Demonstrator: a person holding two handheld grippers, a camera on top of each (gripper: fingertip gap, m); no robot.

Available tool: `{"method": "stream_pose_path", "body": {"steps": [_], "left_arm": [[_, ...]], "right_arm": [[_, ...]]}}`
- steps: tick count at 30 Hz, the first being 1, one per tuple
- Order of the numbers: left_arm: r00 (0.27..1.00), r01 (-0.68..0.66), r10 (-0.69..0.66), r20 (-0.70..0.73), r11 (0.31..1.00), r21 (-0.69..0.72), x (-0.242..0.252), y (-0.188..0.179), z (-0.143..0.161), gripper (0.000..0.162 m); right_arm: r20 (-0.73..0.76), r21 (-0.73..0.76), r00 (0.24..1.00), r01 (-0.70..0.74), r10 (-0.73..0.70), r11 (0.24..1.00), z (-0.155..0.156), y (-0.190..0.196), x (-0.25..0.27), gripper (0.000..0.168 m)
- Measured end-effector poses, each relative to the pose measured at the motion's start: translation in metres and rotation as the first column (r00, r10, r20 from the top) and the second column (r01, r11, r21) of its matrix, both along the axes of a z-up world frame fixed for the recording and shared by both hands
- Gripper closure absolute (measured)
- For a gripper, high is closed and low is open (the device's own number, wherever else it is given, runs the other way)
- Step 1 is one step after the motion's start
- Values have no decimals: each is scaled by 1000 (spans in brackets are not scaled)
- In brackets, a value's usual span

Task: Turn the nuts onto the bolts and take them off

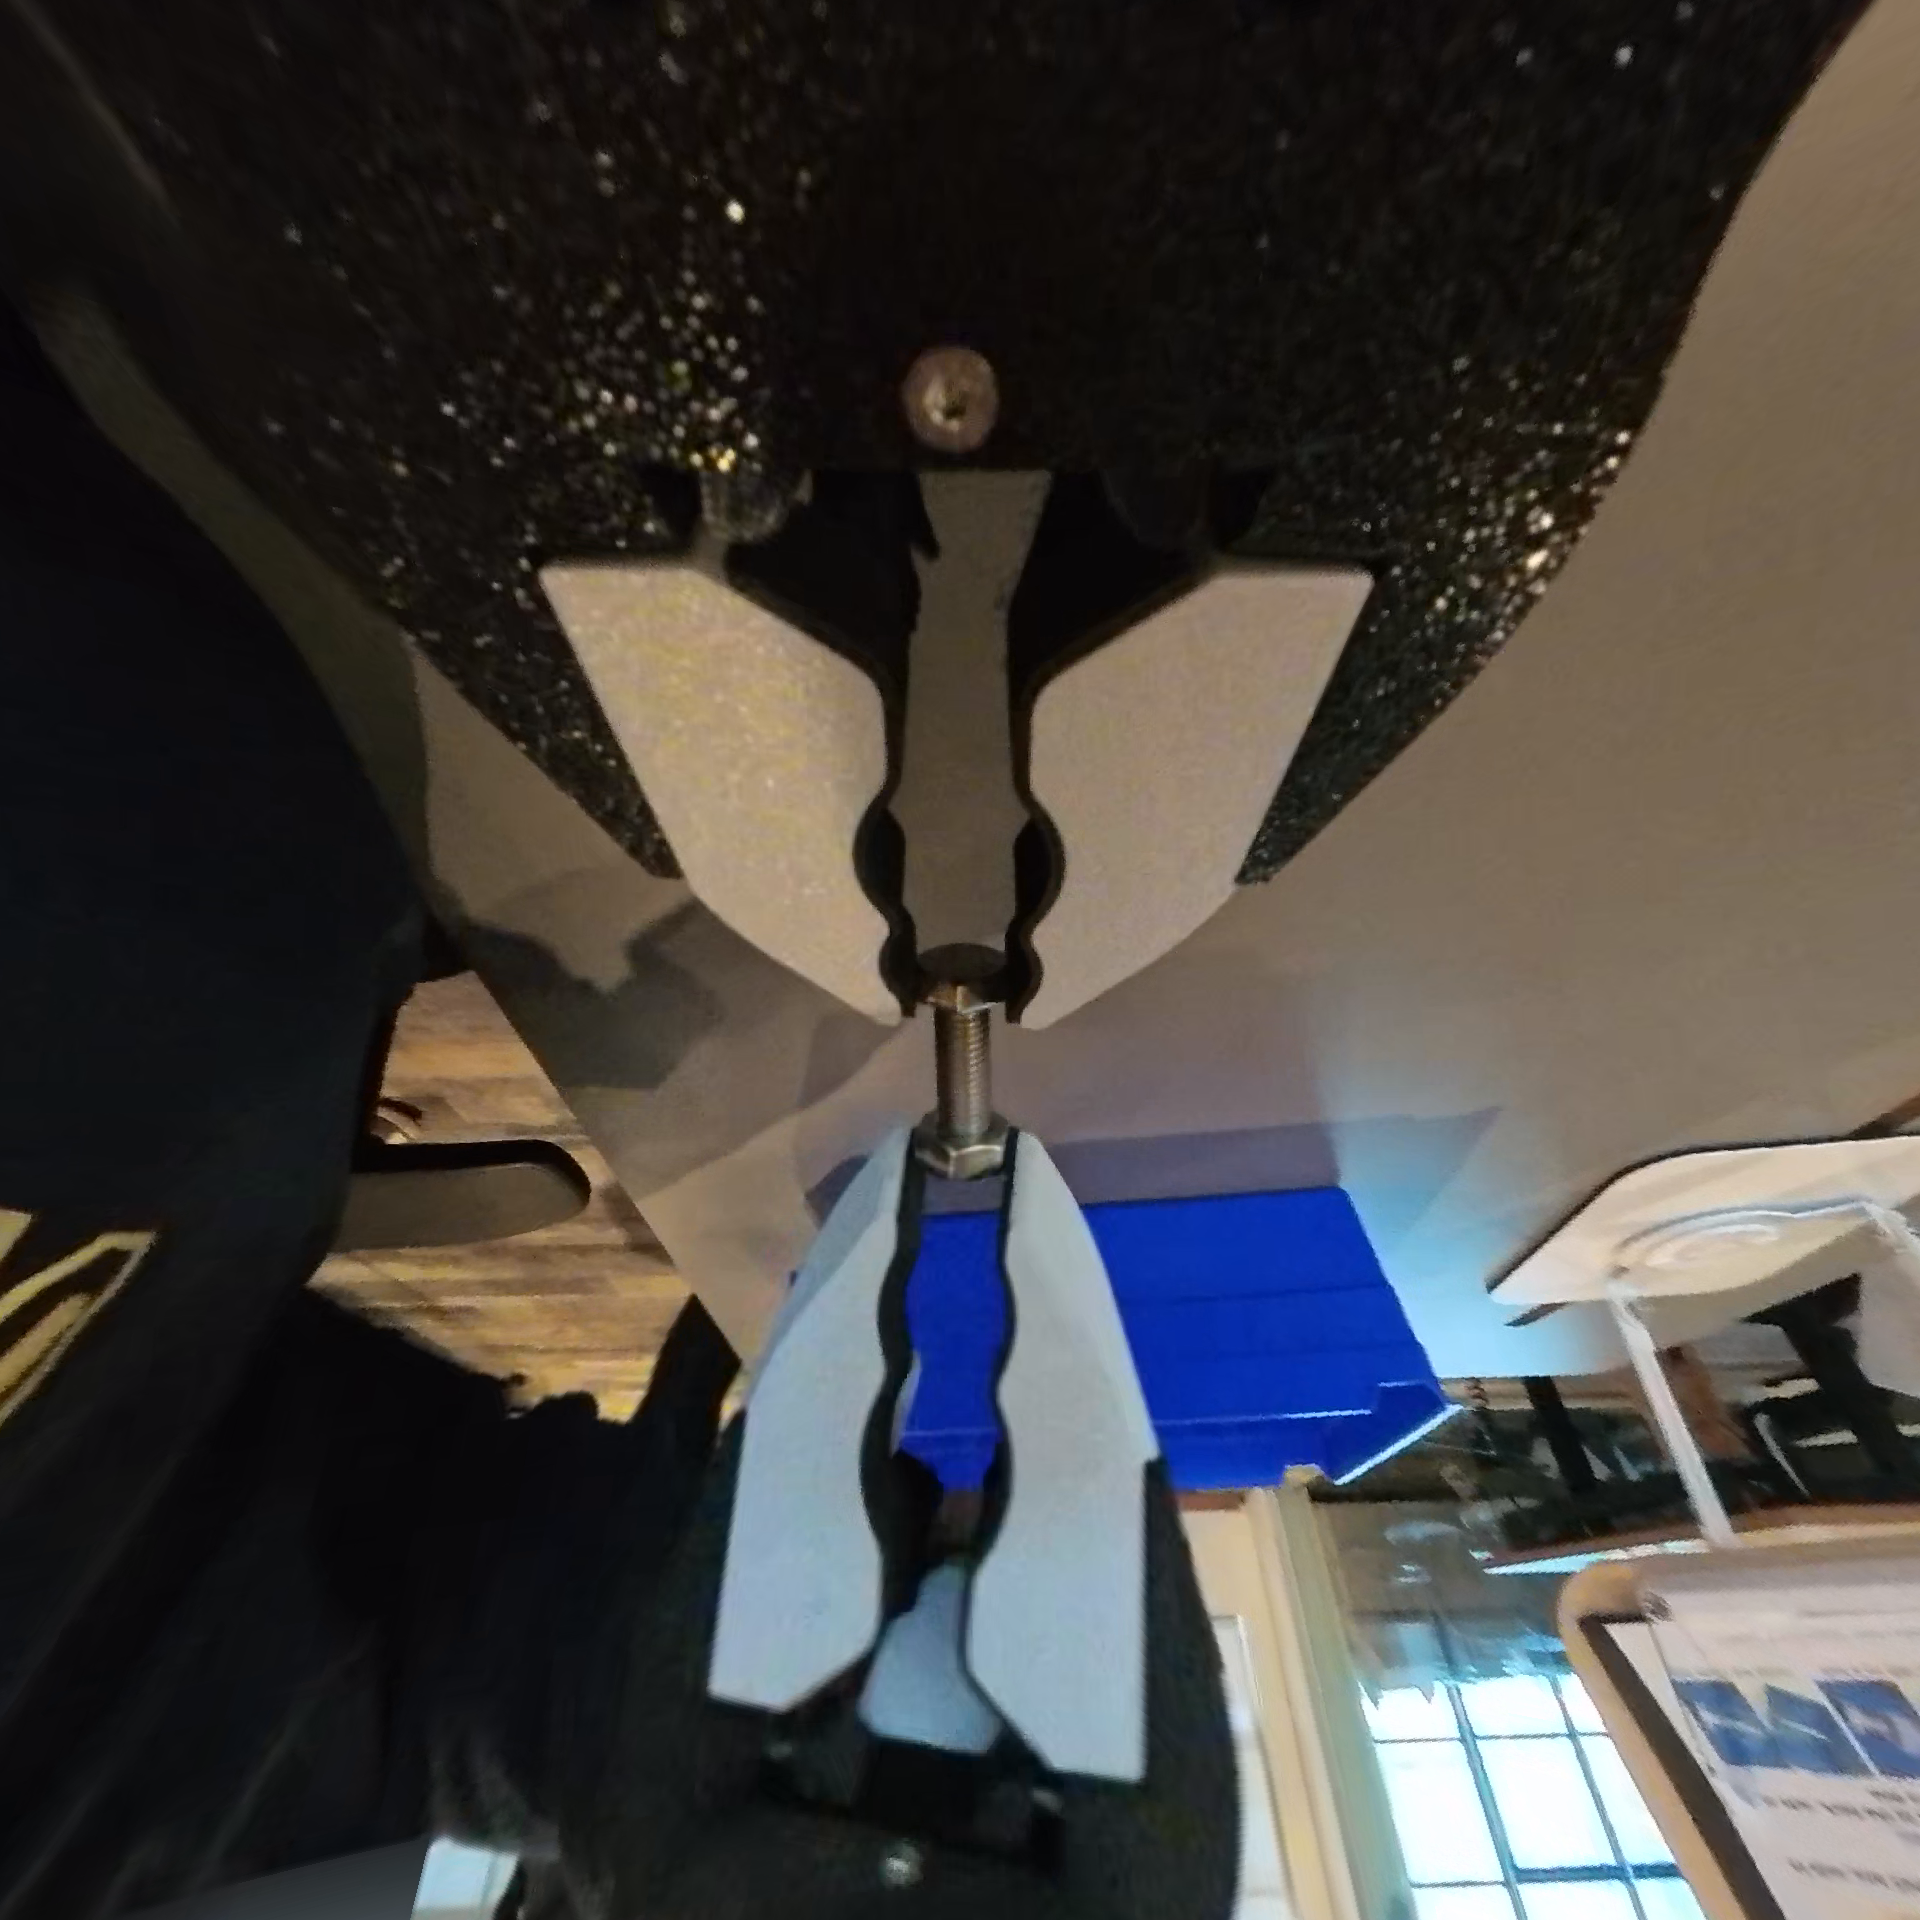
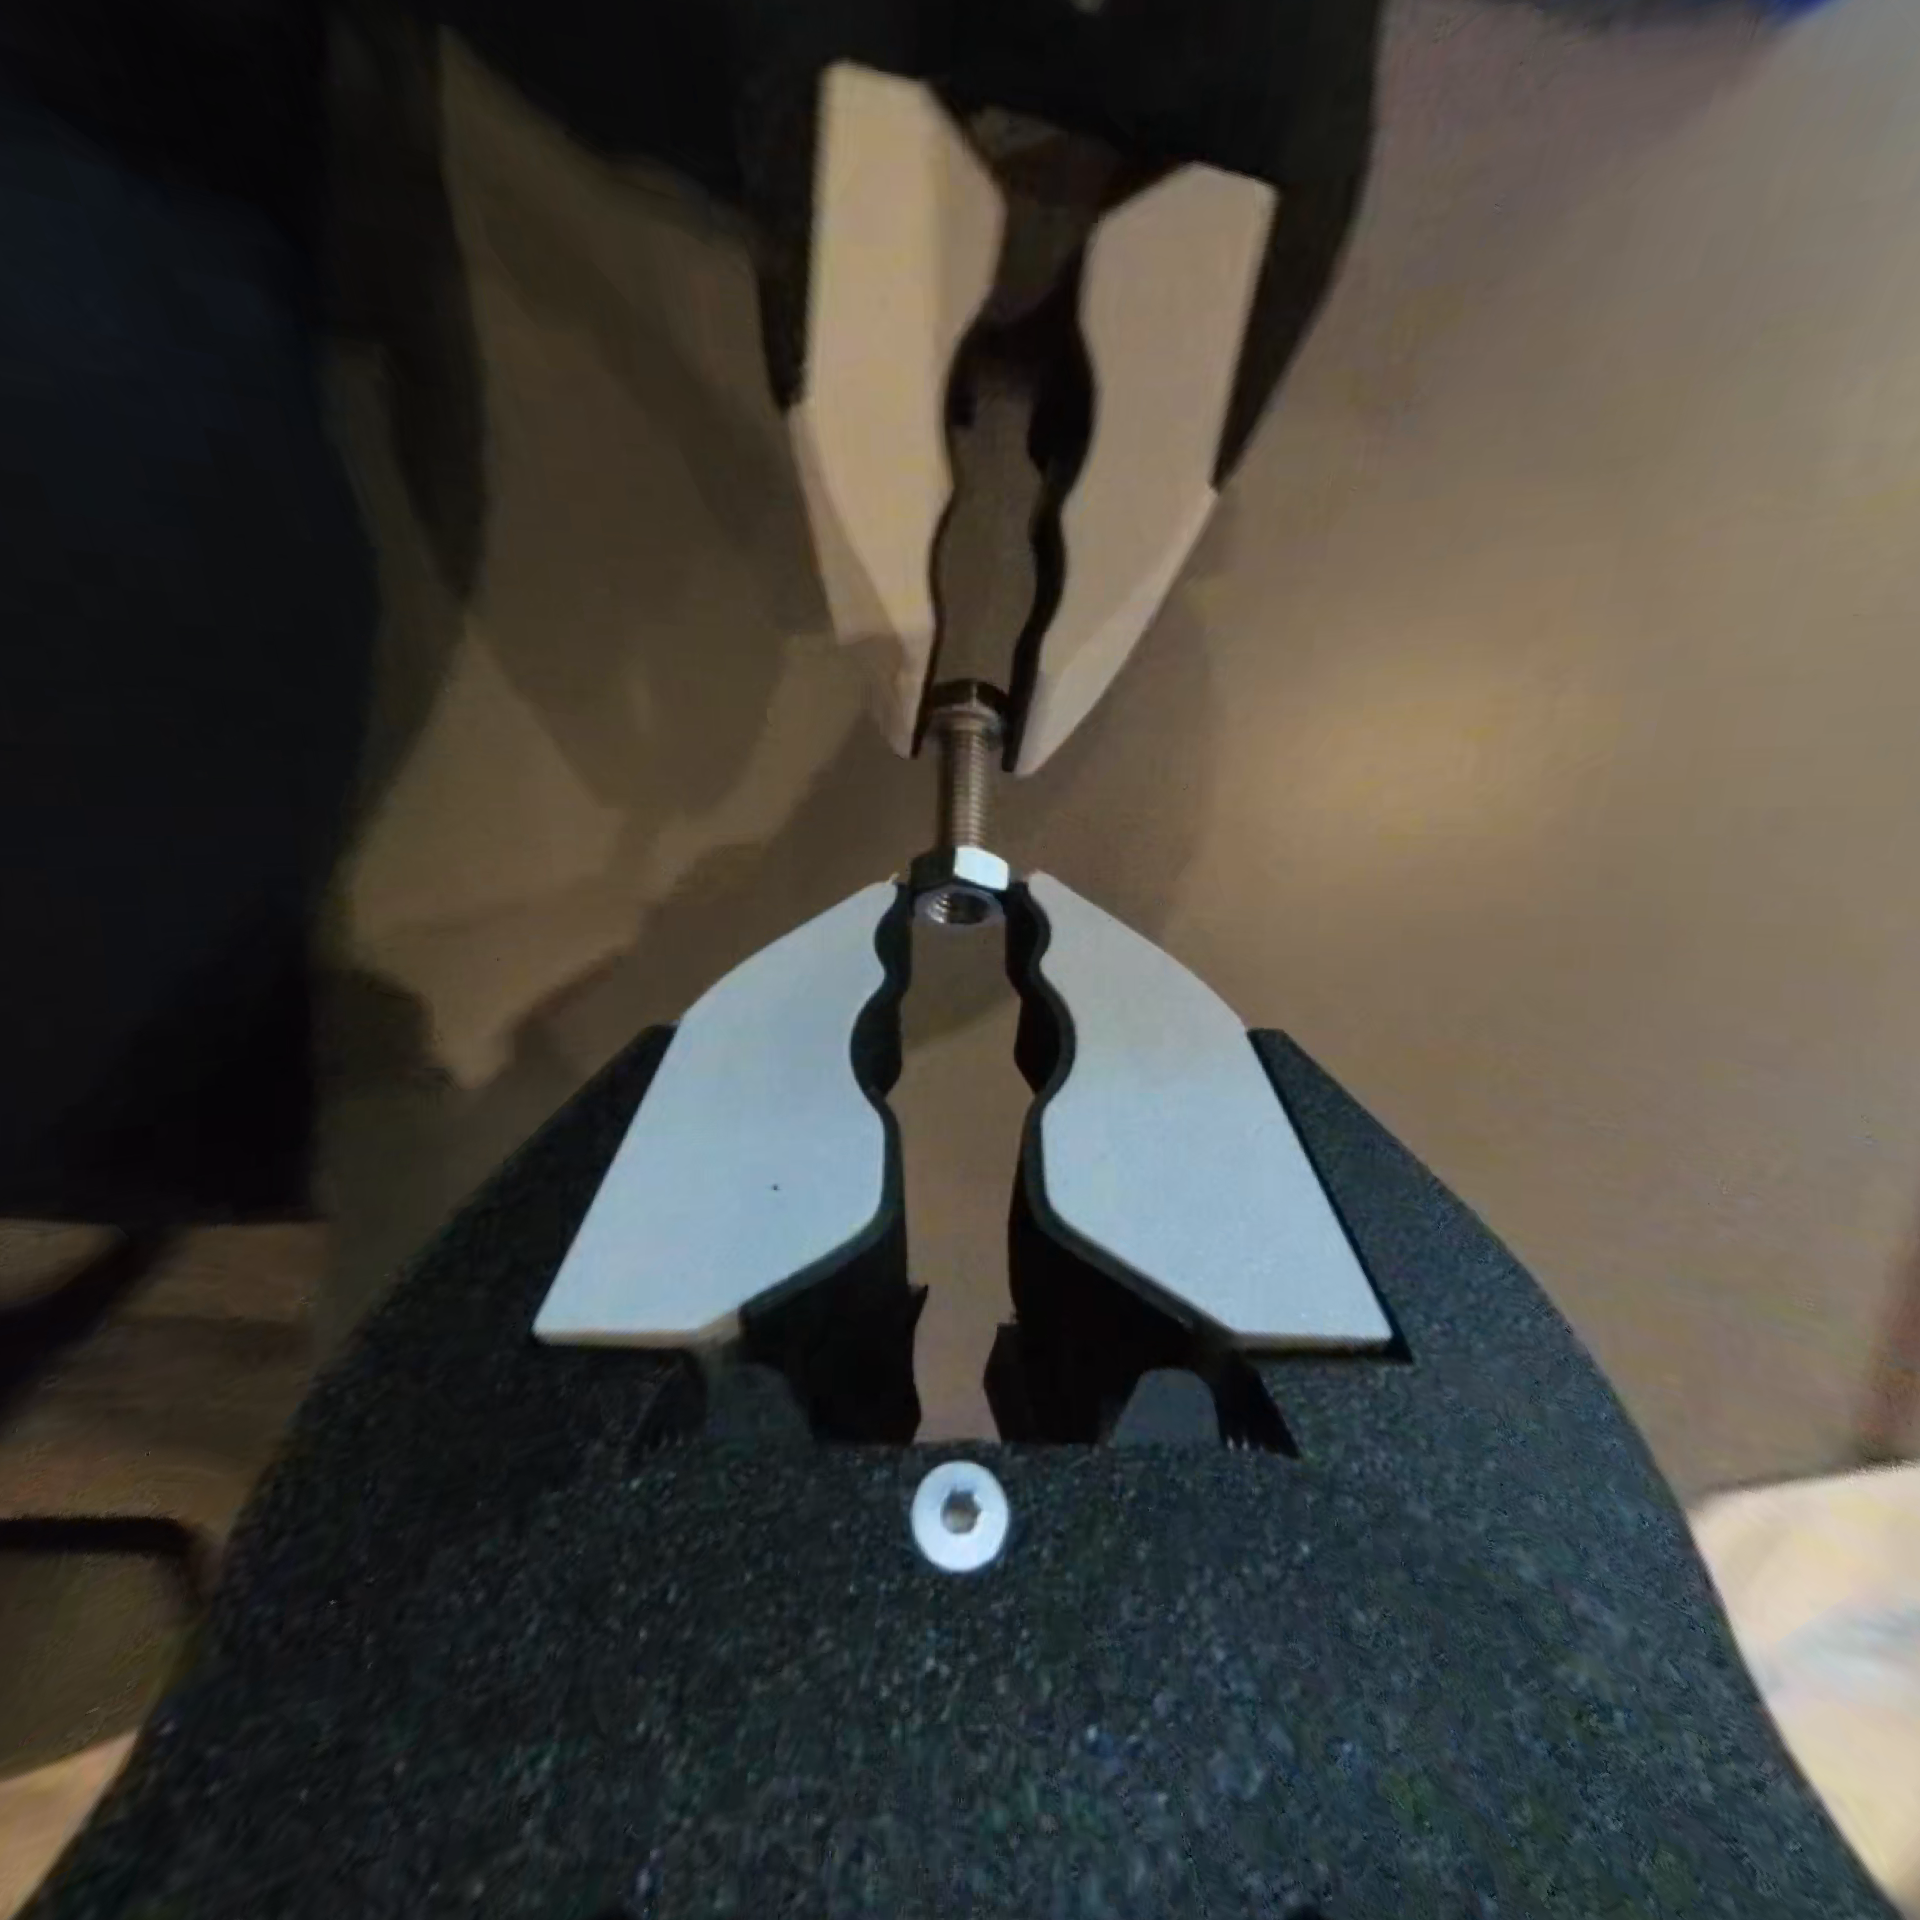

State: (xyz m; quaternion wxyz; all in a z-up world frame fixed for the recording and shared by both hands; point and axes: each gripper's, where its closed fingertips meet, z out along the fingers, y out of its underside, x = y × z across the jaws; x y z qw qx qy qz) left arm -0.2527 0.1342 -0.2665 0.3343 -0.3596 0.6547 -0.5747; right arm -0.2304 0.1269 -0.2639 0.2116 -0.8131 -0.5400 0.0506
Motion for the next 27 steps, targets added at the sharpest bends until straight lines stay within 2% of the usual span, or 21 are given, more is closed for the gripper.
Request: {"method": "stream_pose_path", "body": {"steps": [2, 4, 6, 8, 21, 24, 27], "left_arm": [[999, -38, 38, 21, 999, 2, 1, 5, 2, 147], [996, -73, 73, 53, 997, -15, 1, 12, 7, 147], [993, -90, 91, 74, 996, -28, 0, 16, 11, 147], [992, -98, 100, 77, 995, -24, 1, 17, 11, 147], [991, -56, 71, 115, 990, -126, -3, 19, 23, 147], [991, -26, 47, 122, 985, -168, -5, 19, 26, 147], [992, 47, -19, 126, 974, -222, -9, 14, 30, 146]], "right_arm": [[-116, -169, 976, 162, -183, 972, 5, 4, -1, 150], [-228, -337, 897, 293, -380, 895, 11, 10, -4, 151], [-296, -470, 811, 336, -505, 816, 15, 14, -6, 151], [-309, -502, 789, 339, -531, 796, 15, 15, -6, 151], [-353, -212, 869, 286, -346, 934, 25, 17, -9, 145], [-371, -59, 900, 224, -230, 973, 35, 18, -6, 135], [-344, 155, 939, 38, 18, 987, 47, 10, -10, 128]]}}
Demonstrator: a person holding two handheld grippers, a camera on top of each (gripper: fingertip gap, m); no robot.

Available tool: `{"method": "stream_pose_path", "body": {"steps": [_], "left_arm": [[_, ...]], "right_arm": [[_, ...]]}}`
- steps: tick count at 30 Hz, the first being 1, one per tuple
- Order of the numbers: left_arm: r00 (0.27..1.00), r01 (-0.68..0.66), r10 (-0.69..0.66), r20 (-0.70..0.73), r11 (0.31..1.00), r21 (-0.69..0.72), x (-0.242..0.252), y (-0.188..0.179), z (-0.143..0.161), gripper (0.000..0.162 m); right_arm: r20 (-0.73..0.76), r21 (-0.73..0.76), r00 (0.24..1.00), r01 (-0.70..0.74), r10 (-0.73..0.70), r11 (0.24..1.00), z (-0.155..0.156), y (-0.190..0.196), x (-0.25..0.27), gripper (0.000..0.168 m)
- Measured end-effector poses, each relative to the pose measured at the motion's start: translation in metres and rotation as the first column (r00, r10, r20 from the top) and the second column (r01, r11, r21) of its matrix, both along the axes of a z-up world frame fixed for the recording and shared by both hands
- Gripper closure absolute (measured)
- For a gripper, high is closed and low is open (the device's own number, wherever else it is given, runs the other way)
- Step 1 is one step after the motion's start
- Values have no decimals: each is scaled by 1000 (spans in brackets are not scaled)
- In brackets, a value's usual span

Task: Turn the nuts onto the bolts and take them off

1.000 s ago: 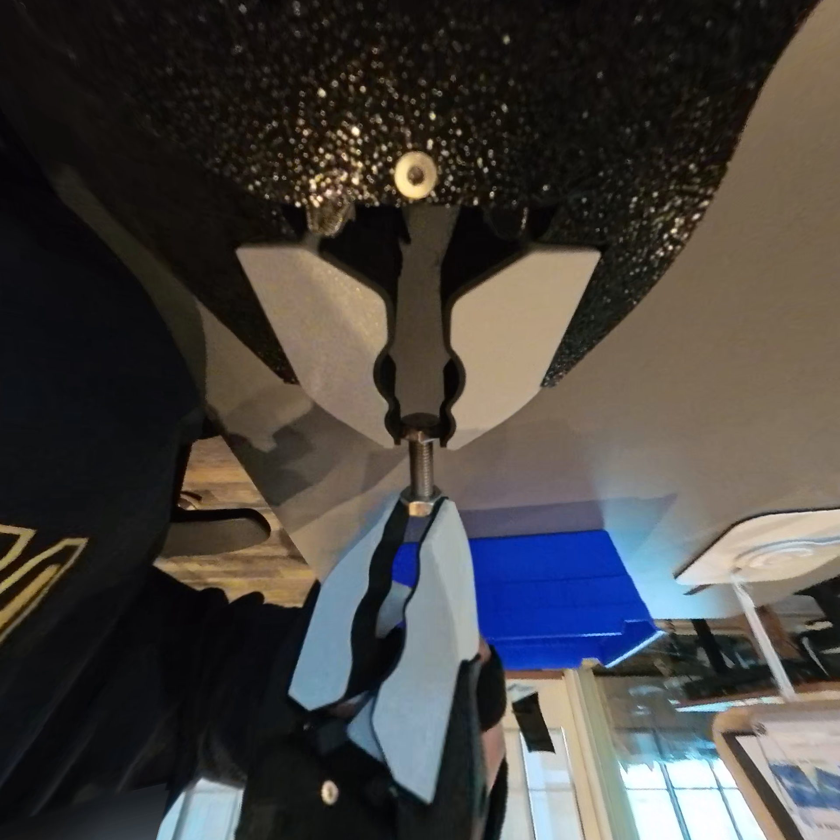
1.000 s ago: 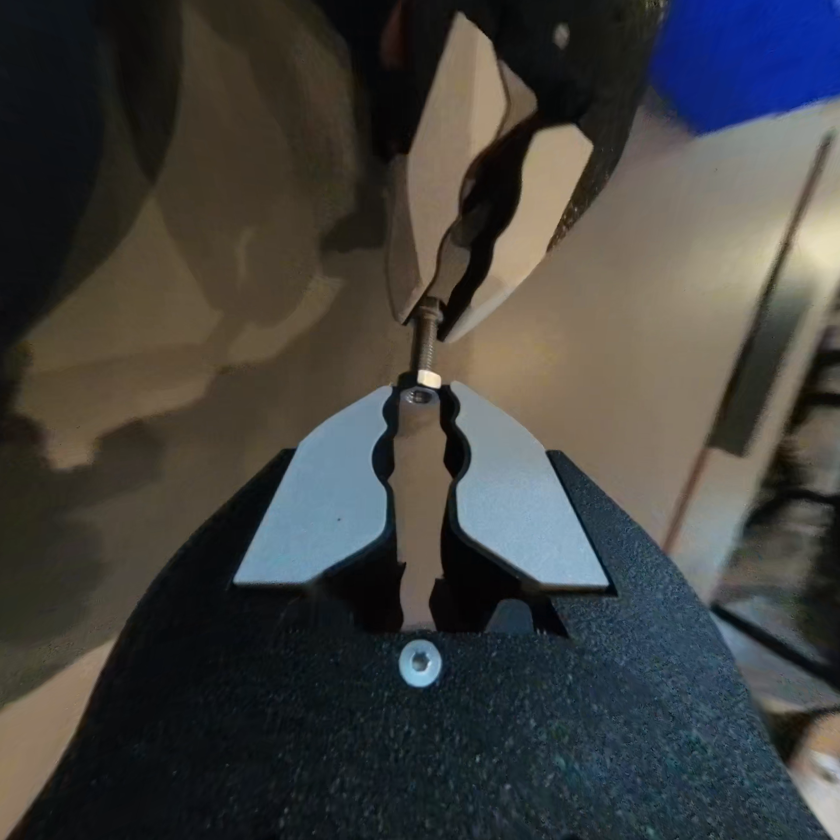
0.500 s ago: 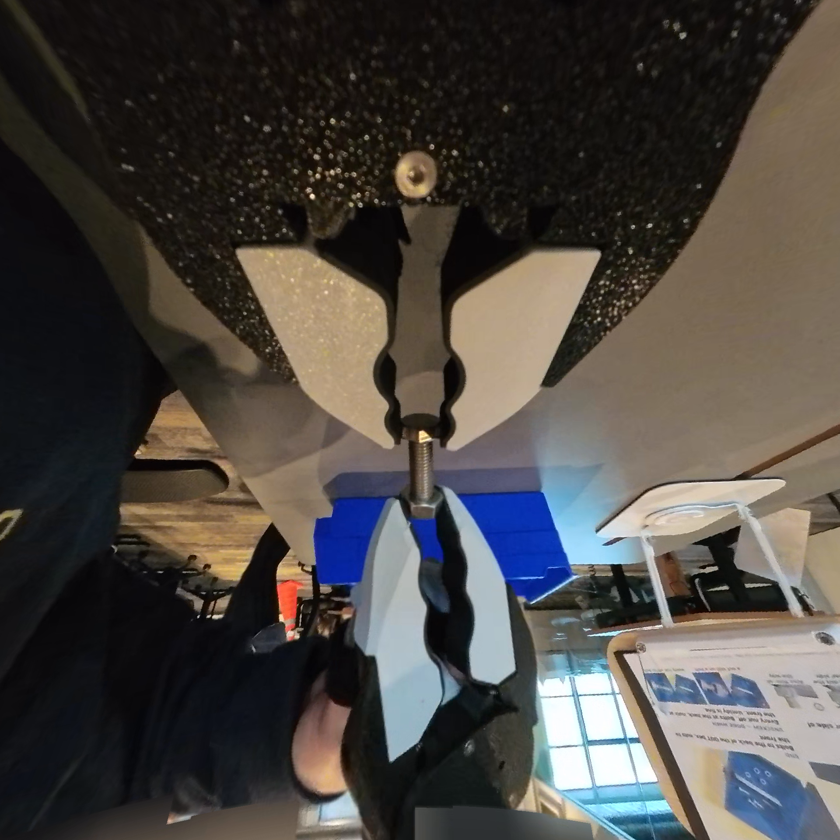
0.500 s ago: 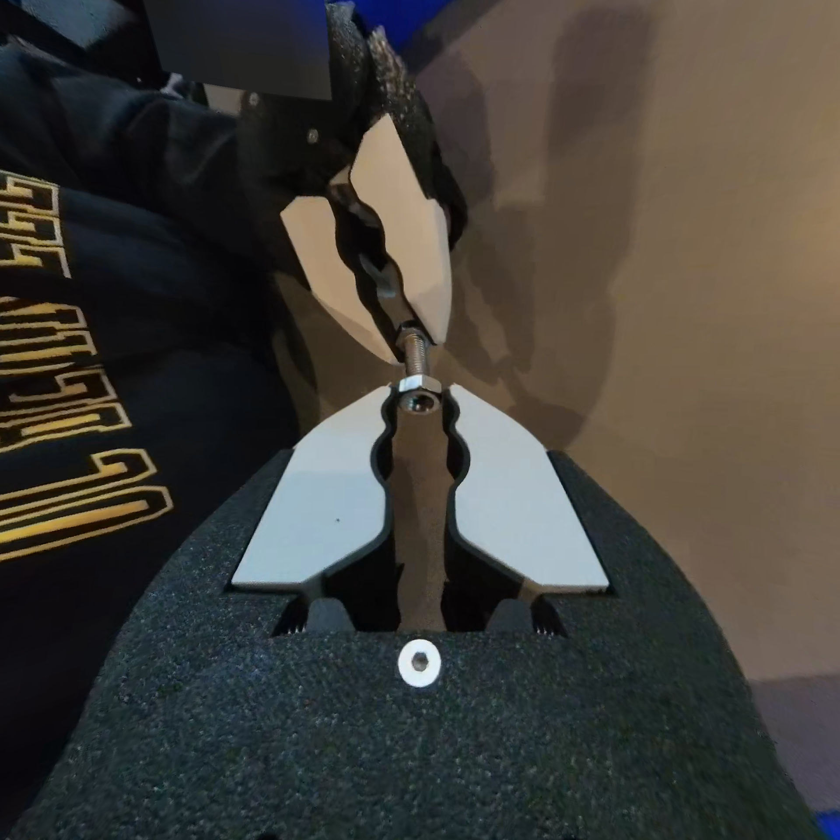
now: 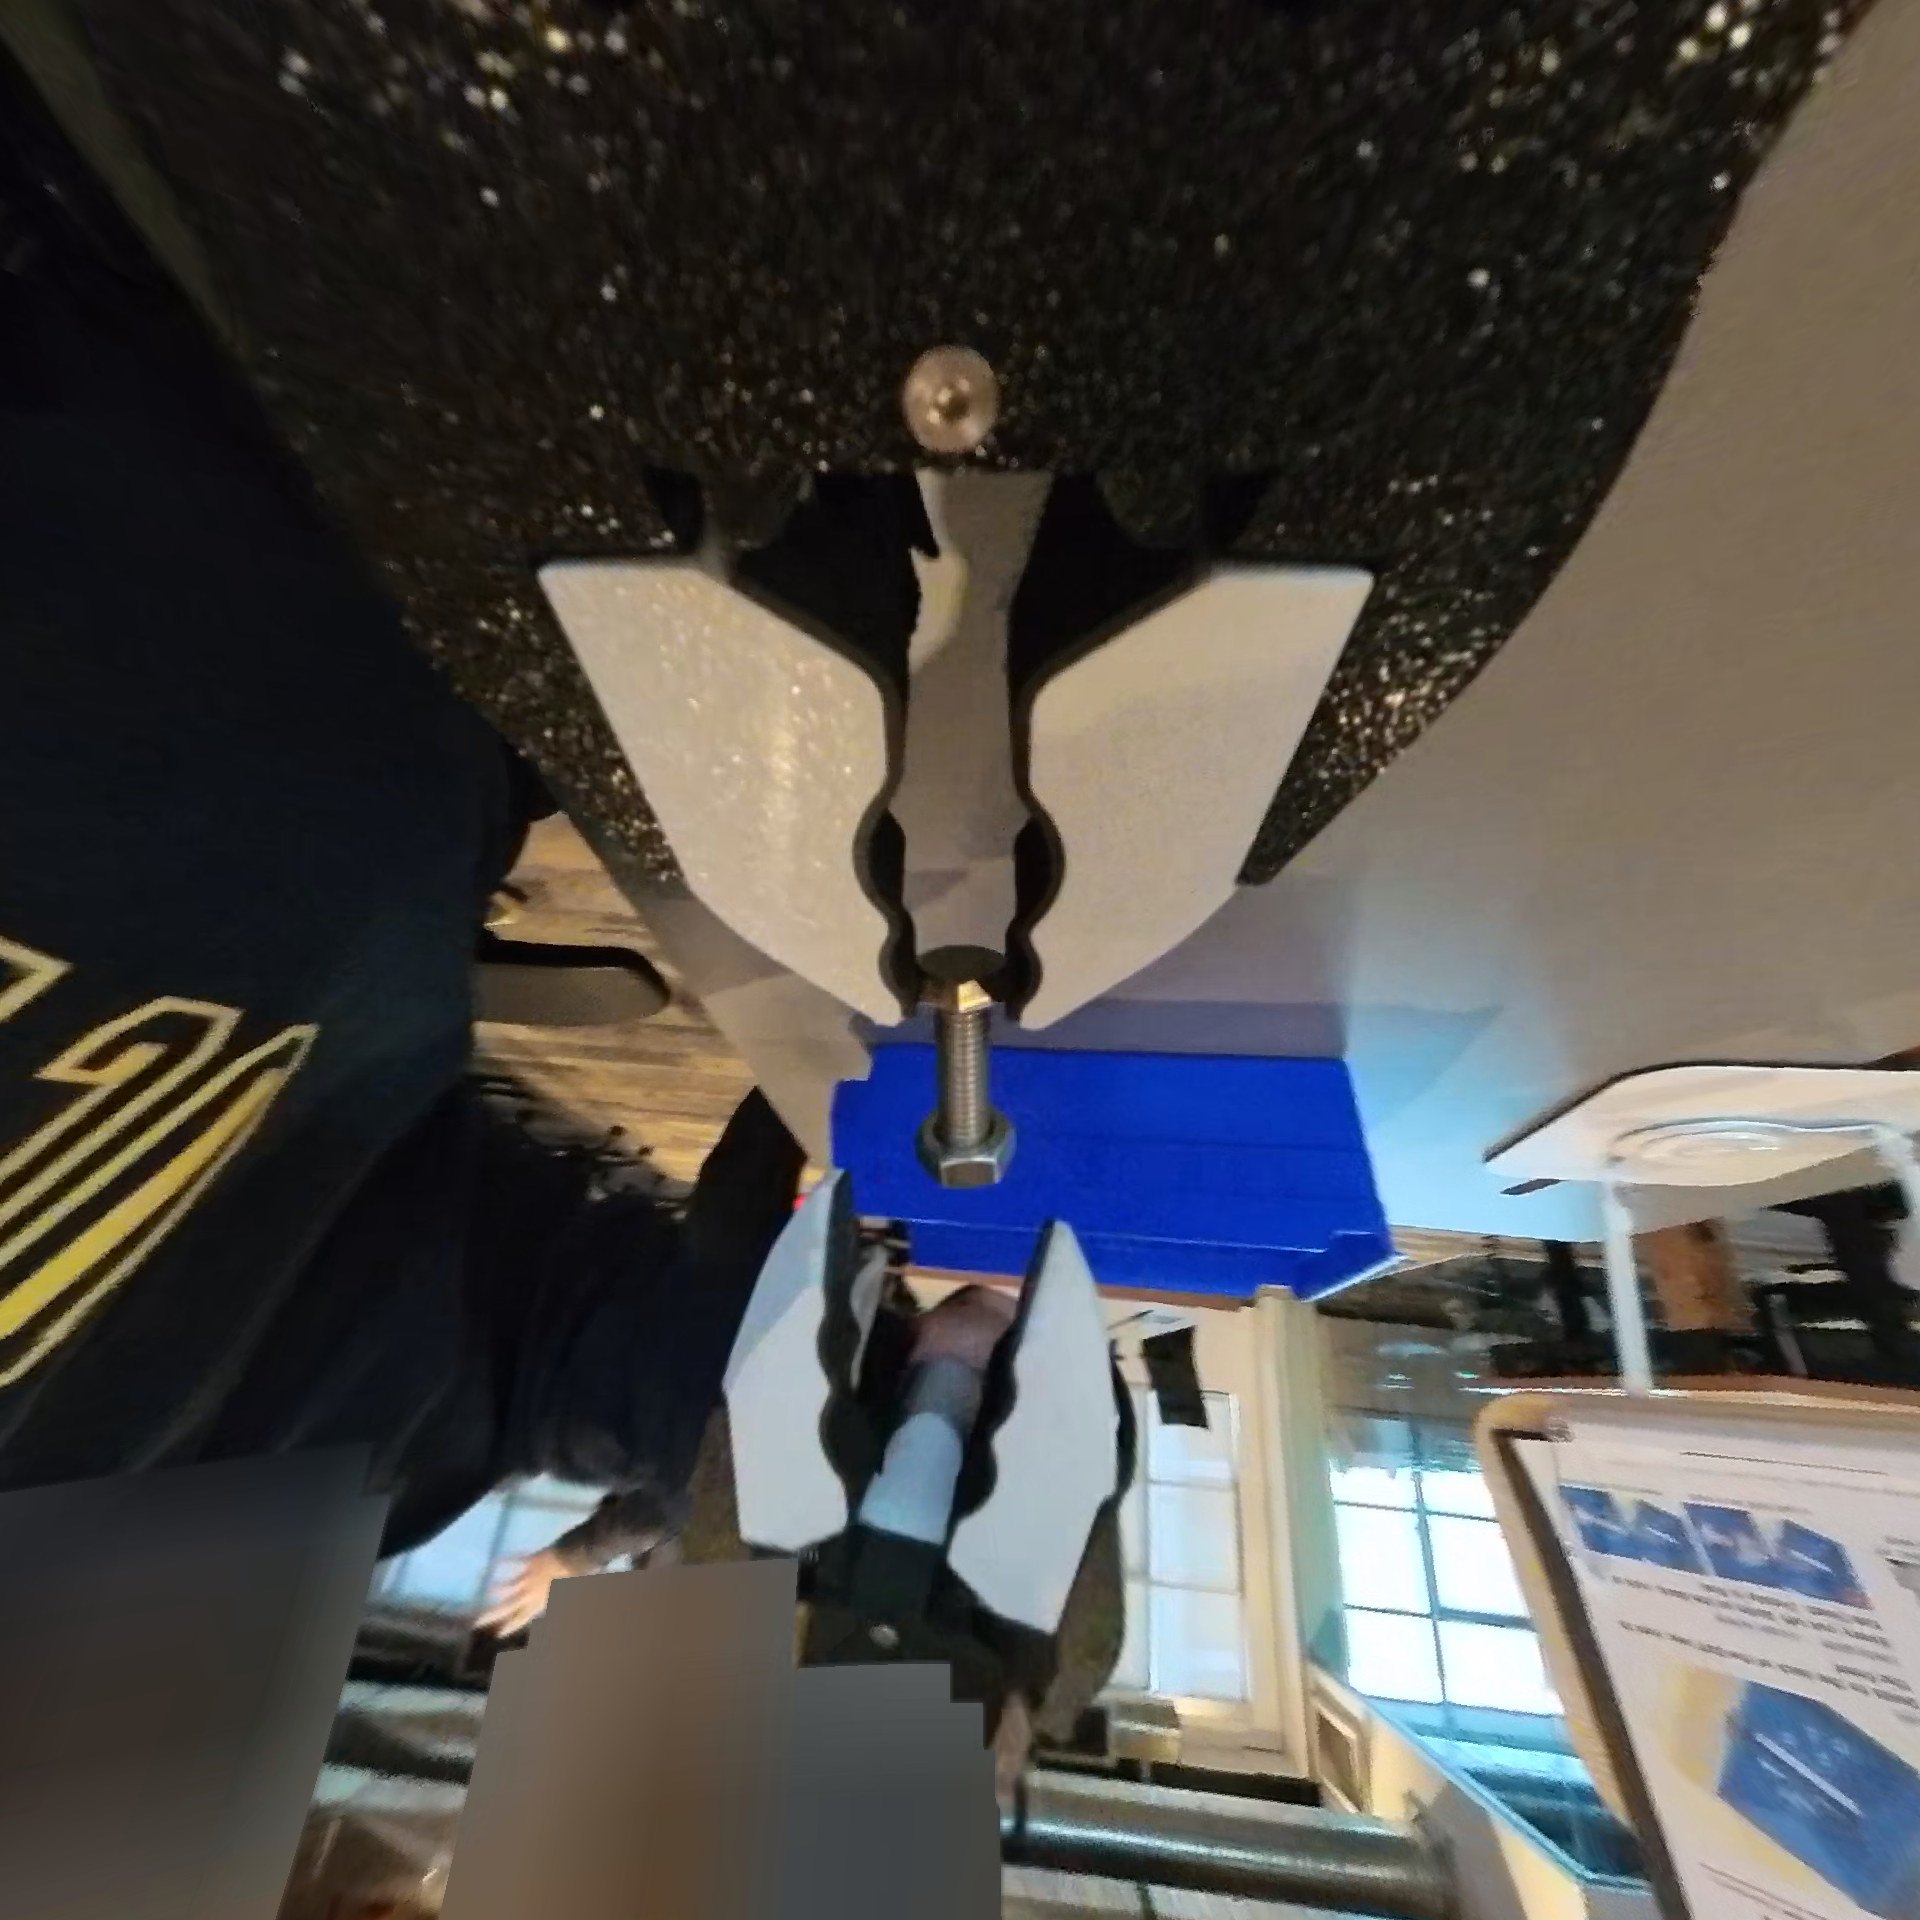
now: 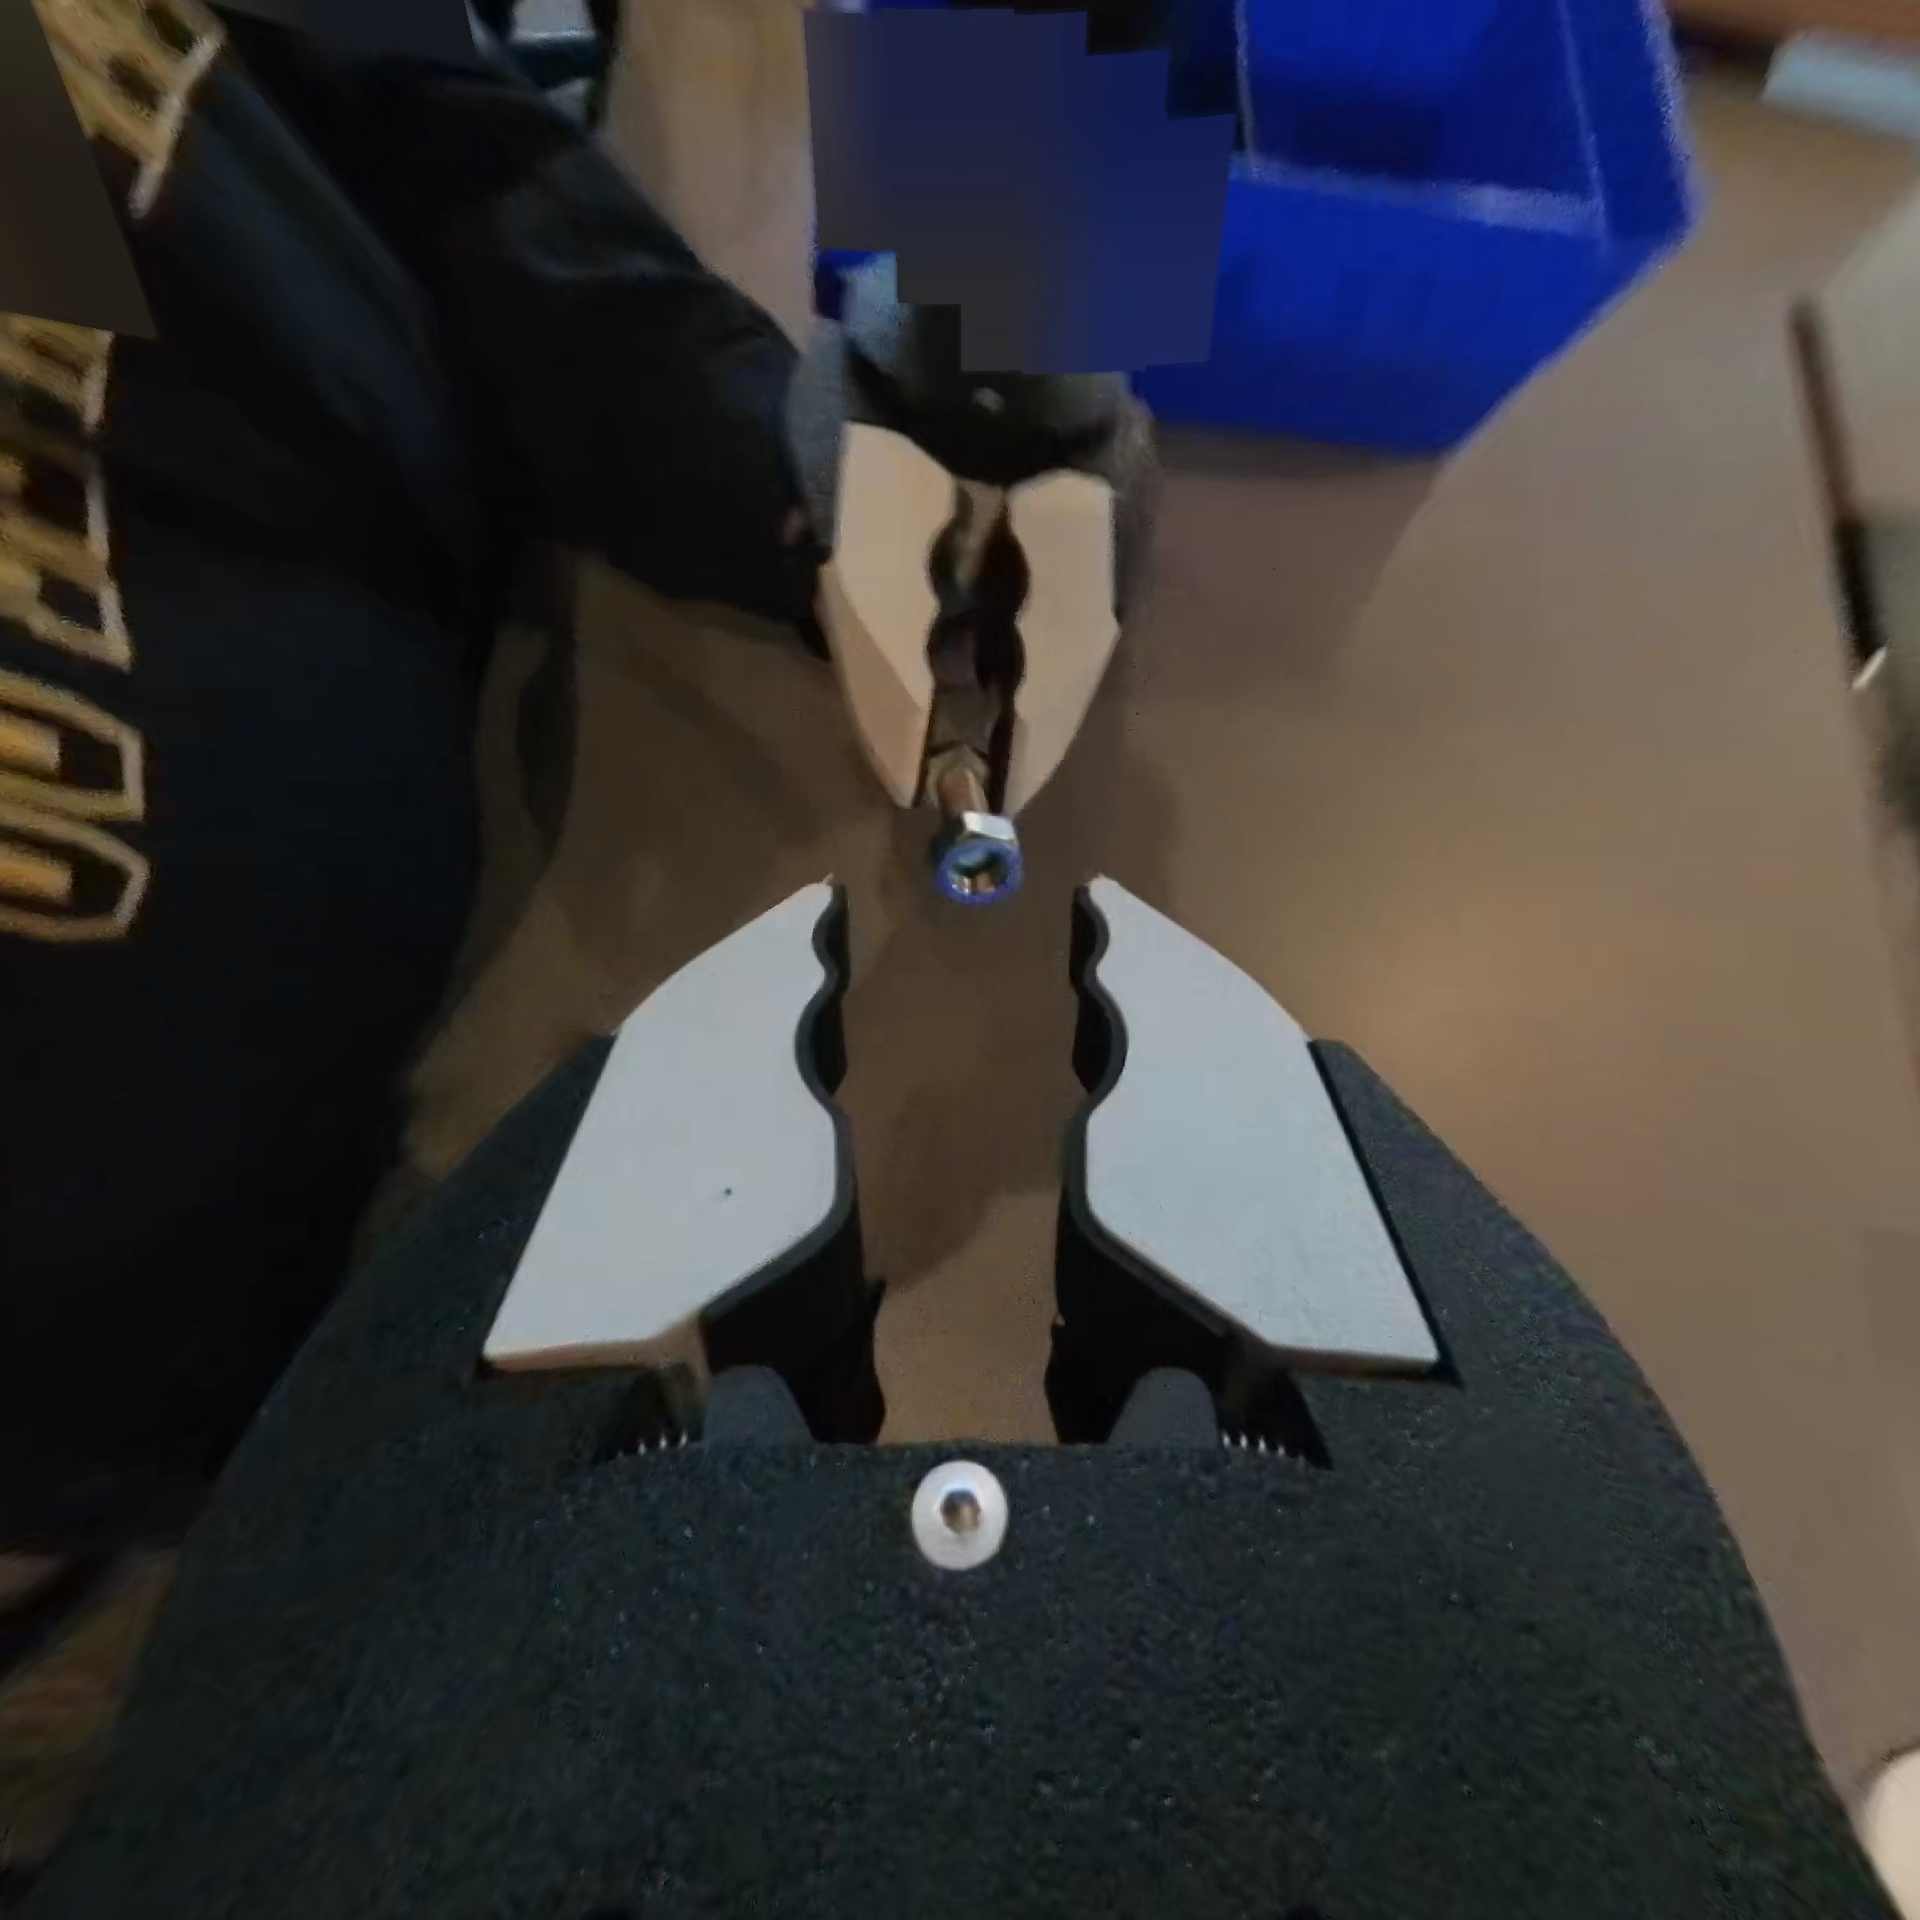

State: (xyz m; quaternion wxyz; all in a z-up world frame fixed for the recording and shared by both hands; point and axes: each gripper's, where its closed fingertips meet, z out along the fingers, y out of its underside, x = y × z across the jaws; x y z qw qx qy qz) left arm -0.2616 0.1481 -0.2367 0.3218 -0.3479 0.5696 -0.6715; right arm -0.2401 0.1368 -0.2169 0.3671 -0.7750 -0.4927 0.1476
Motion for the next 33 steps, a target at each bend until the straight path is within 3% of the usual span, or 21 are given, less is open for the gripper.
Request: {"method": "stream_pose_path", "body": {"steps": [2, 5, 12, 17, 20, 23, 27, 30, 33], "left_arm": [[999, 44, -44, 0, 999, -31, -2, -3, 1, 146], [994, 111, -113, -15, 992, -57, -4, -10, 0, 146], [980, 194, -198, -32, 977, -84, -7, -19, -1, 147], [975, 216, -220, -41, 973, -86, -8, -22, -2, 147], [980, 192, -196, -36, 977, -93, -7, -17, -1, 147], [992, 121, -123, -26, 990, -69, -5, -9, 0, 147], [1000, 28, -27, -15, 999, 38, -3, -4, 0, 146], [1000, -8, 7, 6, 996, 92, -3, -4, 2, 147], [999, -37, 34, 21, 993, 114, -4, -2, 3, 146]], "right_arm": [[77, 180, 987, -154, 143, 971, 4, -7, -5, 128], [308, 370, 930, -312, 201, 875, 0, -6, -5, 128], [485, 399, 838, -467, 251, 789, -11, -8, -12, 138], [486, 399, 831, -486, 270, 777, -13, -9, -16, 150], [444, 381, 865, -420, 235, 824, -13, -5, -15, 150], [353, 328, 925, -265, 143, 907, -14, 1, -11, 150], [153, 153, 988, -47, 23, 987, -15, 4, -11, 150], [-43, -55, 997, 61, -64, 997, -13, 1, -14, 150], [-224, -282, 954, 133, -200, 950, -10, 1, -17, 150]]}}
